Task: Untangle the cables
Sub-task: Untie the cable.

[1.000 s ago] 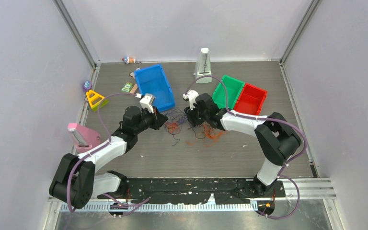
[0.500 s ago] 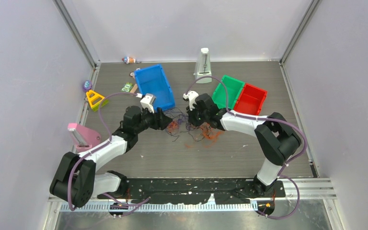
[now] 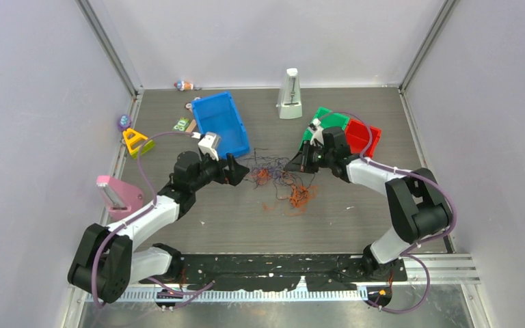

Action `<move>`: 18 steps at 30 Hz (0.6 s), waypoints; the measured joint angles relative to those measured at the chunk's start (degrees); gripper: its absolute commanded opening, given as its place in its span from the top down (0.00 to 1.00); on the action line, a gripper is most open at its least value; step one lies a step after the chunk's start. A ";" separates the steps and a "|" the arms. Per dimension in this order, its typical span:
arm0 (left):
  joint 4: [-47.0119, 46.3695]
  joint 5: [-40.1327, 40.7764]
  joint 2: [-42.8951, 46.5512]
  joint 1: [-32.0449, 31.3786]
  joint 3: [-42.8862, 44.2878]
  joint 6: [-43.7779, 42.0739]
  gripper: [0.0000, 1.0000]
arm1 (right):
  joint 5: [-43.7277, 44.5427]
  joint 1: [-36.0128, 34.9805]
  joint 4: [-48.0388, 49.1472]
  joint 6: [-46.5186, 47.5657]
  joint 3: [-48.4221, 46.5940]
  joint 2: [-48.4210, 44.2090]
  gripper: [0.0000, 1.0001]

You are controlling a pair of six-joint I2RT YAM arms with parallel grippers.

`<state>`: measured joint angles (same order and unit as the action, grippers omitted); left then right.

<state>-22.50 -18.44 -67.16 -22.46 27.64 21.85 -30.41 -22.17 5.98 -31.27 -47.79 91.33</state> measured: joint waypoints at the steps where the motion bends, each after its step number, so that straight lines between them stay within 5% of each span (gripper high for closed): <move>1: 0.02 0.02 0.07 -0.07 0.00 0.00 0.07 | -0.90 0.68 0.74 -1.81 0.96 -0.46 0.94; 3: 0.09 0.15 0.07 -0.15 0.00 0.00 0.01 | -2.19 0.59 1.70 -4.02 1.77 -1.25 0.95; 18: 3.48 1.62 -0.35 -0.20 -0.04 3.96 0.00 | 5.55 0.28 1.51 -6.16 2.29 -16.48 0.95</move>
<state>-19.03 -16.82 -67.51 -22.65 27.59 25.80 -24.86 -21.89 7.49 -37.43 -45.50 74.85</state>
